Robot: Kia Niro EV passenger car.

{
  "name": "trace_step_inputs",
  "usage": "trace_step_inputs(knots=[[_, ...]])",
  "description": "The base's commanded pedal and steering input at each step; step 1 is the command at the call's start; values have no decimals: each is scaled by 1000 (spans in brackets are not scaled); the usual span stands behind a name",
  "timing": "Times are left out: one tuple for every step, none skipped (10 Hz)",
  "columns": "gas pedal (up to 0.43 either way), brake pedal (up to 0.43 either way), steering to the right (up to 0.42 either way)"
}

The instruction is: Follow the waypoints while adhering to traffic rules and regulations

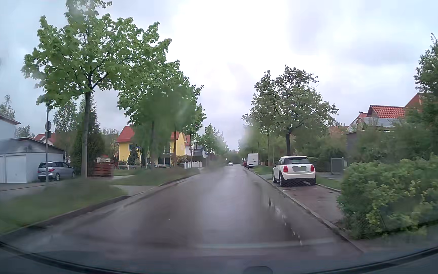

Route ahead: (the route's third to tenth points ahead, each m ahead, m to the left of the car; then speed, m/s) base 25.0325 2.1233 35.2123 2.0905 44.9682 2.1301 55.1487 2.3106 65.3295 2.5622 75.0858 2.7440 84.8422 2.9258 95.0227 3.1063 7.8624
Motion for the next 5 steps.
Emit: trace_step_inputs(knots=[[169, 0, -1], [157, 0, 0], [150, 0, 0], [150, 0, 1], [138, 0, 2]])
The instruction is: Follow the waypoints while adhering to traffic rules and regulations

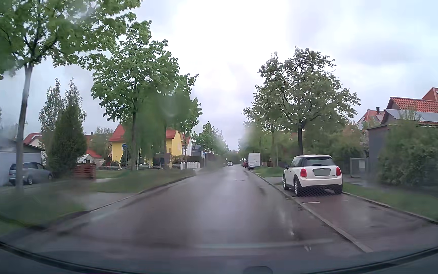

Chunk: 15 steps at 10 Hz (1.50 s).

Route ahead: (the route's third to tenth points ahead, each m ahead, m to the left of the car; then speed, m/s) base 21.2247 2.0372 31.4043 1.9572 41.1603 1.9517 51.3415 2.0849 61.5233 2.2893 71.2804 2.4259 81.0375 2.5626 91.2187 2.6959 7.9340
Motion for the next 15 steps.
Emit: trace_step_inputs(knots=[[138, 0, 3], [138, 0, 6], [138, 0, 6], [138, 0, 6], [138, 0, 6], [138, 0, 6], [138, 0, 7], [138, 0, 6], [138, 0, 6], [138, 0, 6], [138, 0, 6], [138, 0, 6], [138, 0, 5], [130, 0, 5], [118, 0, 4]])
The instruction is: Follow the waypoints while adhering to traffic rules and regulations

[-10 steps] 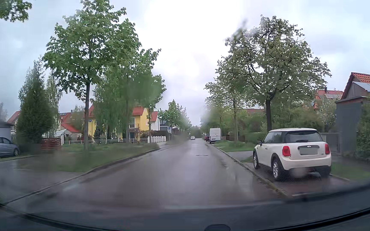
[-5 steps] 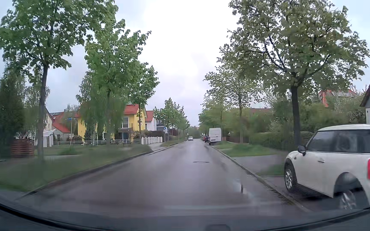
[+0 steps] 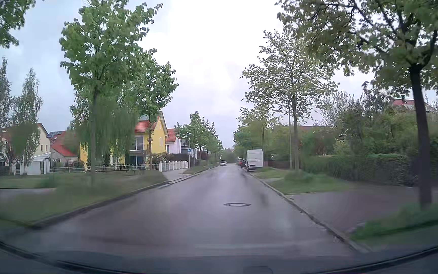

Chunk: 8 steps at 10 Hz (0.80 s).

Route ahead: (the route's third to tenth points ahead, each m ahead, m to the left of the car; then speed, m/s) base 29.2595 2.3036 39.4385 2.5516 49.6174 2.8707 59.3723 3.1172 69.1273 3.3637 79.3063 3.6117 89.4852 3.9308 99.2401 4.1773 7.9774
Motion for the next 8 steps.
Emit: trace_step_inputs(knots=[[110, 0, 4], [110, 0, 4], [110, 0, 4], [110, 0, 4], [98, 0, 3], [98, 0, 2], [98, 0, 1], [87, 0, 1]])
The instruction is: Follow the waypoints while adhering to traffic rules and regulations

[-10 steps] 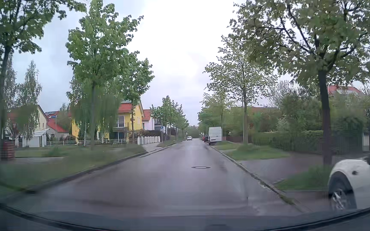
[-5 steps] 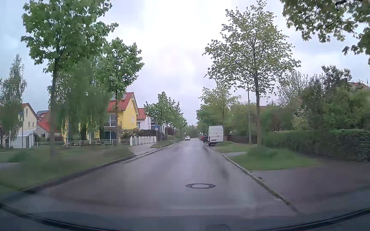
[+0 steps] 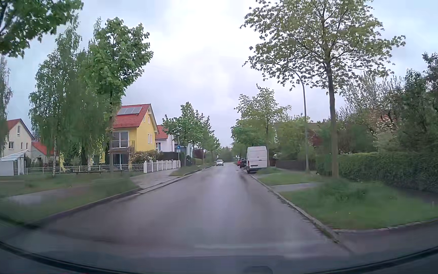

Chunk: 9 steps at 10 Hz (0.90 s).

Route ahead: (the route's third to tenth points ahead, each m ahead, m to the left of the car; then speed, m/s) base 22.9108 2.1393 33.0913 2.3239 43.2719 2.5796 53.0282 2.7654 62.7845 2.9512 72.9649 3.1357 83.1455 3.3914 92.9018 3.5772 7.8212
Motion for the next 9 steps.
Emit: trace_step_inputs(knots=[[87, 0, 1], [87, 0, 1], [87, 0, 1], [87, 0, 1], [87, 0, 0], [87, 0, 0], [98, 0, 0], [98, 0, 0], [98, 0, 0]])
